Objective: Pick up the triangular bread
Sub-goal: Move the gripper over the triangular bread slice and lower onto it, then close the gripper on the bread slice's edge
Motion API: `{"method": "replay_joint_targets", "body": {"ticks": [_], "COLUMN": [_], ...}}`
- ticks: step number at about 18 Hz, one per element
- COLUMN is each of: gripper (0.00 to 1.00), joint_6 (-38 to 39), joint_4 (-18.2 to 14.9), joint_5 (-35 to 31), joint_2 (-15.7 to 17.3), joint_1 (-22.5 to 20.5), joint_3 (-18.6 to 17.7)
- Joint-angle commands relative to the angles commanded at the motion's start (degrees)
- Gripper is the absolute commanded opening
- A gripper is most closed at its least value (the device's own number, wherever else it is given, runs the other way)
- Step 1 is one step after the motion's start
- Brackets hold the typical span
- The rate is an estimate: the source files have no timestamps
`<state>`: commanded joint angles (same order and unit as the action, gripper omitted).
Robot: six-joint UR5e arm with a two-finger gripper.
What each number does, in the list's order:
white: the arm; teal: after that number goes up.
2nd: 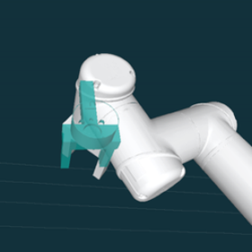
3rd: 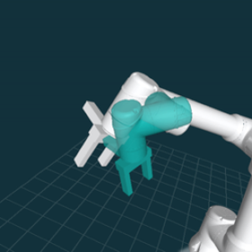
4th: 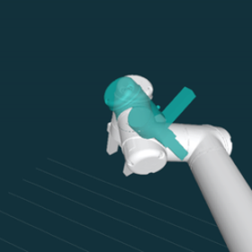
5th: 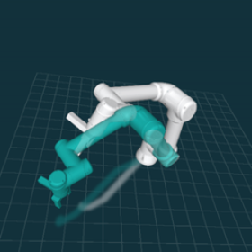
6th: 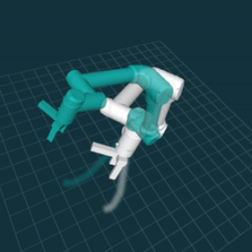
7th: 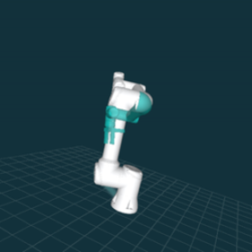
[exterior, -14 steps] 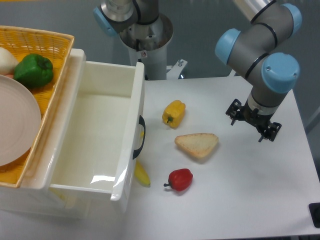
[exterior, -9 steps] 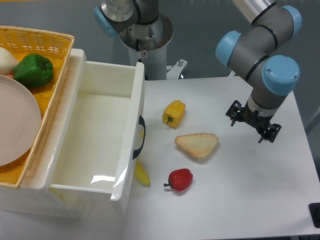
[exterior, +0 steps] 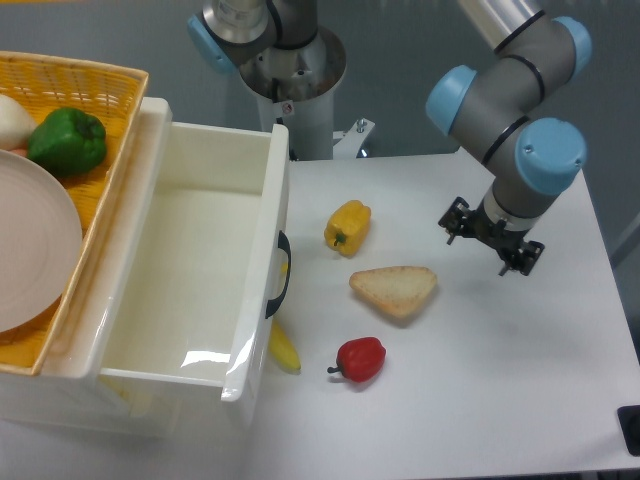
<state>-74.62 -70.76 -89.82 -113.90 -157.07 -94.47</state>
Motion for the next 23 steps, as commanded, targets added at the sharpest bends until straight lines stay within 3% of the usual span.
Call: {"method": "replay_joint_targets", "body": {"ticks": [11, 15, 18, 19, 20, 21, 22, 23], "gripper": [1.0, 1.0, 0.93, 0.88, 0.71, 0.34, 0.08, 0.0], "joint_6": [0.35, 2.81, 2.81, 2.73, 2.81, 2.64, 2.29, 2.29], "joint_4": [1.15, 3.52, 3.52, 3.52, 3.52, 3.52, 3.43, 3.52], "joint_5": [0.0, -0.09, -0.09, -0.09, -0.09, -0.44, -0.7, -0.79], "joint_2": [-3.43, -4.83, -5.1, -5.19, -5.27, -5.36, -5.28, -5.1], "joint_1": [2.46, 3.52, 3.7, 3.7, 3.79, 3.87, 3.88, 3.79], "joint_3": [-0.89, -0.89, -0.8, -0.8, -0.89, -0.89, -0.89, -0.8]}}
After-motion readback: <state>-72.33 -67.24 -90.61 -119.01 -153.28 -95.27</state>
